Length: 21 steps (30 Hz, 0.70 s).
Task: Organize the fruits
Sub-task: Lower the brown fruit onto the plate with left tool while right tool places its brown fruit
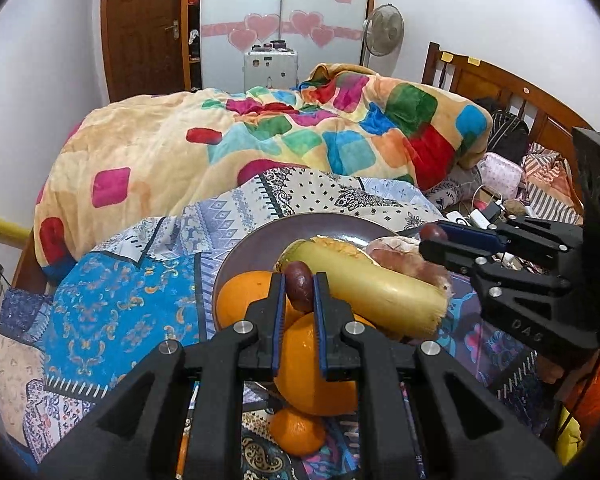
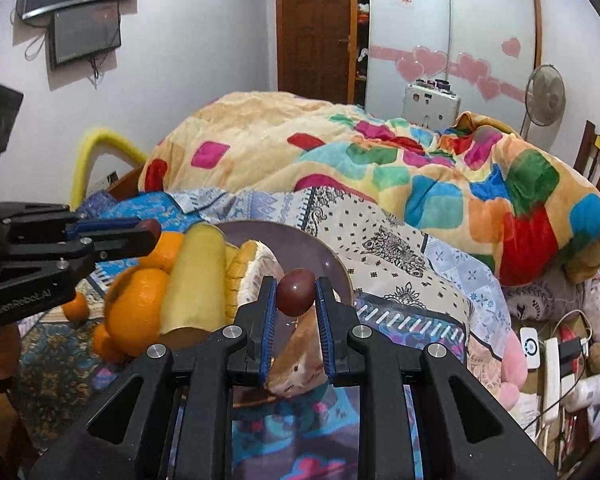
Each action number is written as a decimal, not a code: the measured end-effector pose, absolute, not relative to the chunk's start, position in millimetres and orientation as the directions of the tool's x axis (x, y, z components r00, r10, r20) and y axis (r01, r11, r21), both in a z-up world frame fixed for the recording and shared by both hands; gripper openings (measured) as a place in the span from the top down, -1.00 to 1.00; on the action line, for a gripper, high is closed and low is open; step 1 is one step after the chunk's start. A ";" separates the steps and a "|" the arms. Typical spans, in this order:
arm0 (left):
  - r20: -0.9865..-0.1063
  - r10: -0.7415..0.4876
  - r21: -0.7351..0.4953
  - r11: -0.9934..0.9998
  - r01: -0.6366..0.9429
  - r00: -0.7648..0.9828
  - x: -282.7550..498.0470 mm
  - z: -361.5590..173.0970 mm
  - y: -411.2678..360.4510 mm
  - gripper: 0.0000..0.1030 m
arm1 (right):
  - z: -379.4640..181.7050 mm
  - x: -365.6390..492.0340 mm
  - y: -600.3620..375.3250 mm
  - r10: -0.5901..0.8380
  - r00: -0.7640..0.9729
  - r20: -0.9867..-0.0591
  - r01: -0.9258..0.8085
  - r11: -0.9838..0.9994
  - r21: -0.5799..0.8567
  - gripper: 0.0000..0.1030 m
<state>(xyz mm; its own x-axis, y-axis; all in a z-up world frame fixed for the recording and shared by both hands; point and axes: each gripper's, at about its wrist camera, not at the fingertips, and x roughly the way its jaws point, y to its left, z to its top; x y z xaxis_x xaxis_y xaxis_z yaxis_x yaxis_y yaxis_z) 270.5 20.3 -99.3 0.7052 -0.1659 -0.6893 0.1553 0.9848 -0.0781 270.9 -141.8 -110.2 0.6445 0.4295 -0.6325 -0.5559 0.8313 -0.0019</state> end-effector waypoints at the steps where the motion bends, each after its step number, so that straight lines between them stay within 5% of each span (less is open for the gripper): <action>1: -0.691 -0.169 -0.082 0.984 0.155 0.703 271.8 -100.6 20.5 0.76 | -113.1 273.4 -140.2 0.428 0.638 -0.641 -0.559 0.829 -0.003 0.65; 7: -0.692 -0.190 -0.105 0.981 0.163 0.697 276.3 -103.4 19.2 0.76 | -117.8 278.0 -139.9 0.439 0.616 -0.655 -0.569 0.822 0.015 0.63; 14: -0.700 -0.200 -0.114 0.979 0.170 0.686 277.6 -104.2 16.3 0.73 | -113.0 275.7 -141.4 0.431 0.639 -0.637 -0.560 0.828 -0.002 0.34; 21: -0.683 -0.185 -0.103 0.982 0.157 0.707 265.3 -90.9 19.9 0.27 | -100.4 267.7 -149.8 0.441 0.653 -0.617 -0.549 0.836 0.016 0.34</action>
